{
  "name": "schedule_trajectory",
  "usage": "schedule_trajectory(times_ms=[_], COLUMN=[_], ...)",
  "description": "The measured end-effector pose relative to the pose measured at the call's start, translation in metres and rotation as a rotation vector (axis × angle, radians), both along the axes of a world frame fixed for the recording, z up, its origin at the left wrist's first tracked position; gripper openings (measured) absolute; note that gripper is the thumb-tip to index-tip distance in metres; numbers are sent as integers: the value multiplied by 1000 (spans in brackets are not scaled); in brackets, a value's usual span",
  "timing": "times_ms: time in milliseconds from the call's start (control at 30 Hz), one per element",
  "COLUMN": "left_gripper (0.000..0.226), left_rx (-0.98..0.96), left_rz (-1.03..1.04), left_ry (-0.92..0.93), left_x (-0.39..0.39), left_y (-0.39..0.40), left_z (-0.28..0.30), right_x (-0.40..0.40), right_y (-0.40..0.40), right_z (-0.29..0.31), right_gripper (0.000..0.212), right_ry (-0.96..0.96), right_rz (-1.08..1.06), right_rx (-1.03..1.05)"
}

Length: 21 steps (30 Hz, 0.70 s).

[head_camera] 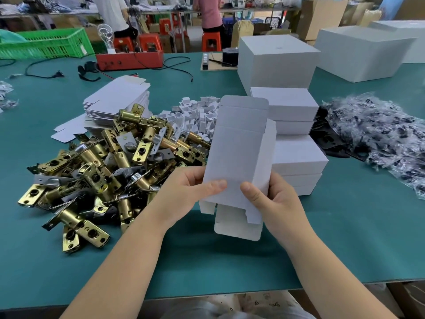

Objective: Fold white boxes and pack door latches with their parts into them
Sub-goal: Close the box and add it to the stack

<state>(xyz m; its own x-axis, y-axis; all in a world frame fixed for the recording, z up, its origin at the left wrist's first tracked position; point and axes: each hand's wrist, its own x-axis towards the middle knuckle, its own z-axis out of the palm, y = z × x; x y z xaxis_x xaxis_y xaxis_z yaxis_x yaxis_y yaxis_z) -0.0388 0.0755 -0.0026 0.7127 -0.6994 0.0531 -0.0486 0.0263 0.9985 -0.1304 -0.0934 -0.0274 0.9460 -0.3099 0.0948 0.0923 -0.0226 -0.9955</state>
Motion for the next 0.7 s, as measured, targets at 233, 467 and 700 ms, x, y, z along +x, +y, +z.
schedule_trajectory(times_ms=[233,467,700], left_gripper=[67,27,22], left_rx=[113,31,67], left_rz=[142,102,-66], left_ry=[36,47,126], left_x=[2,-2,-8], left_y=[-6,-7,-7], left_z=[-1,-1,0], right_x=[-1,-3,1], right_y=[0,1,-1], right_z=[4,9,10], right_gripper=[22,39,36], right_ry=[72,105,88], right_rz=[78,102,14], right_rx=[64,150,320])
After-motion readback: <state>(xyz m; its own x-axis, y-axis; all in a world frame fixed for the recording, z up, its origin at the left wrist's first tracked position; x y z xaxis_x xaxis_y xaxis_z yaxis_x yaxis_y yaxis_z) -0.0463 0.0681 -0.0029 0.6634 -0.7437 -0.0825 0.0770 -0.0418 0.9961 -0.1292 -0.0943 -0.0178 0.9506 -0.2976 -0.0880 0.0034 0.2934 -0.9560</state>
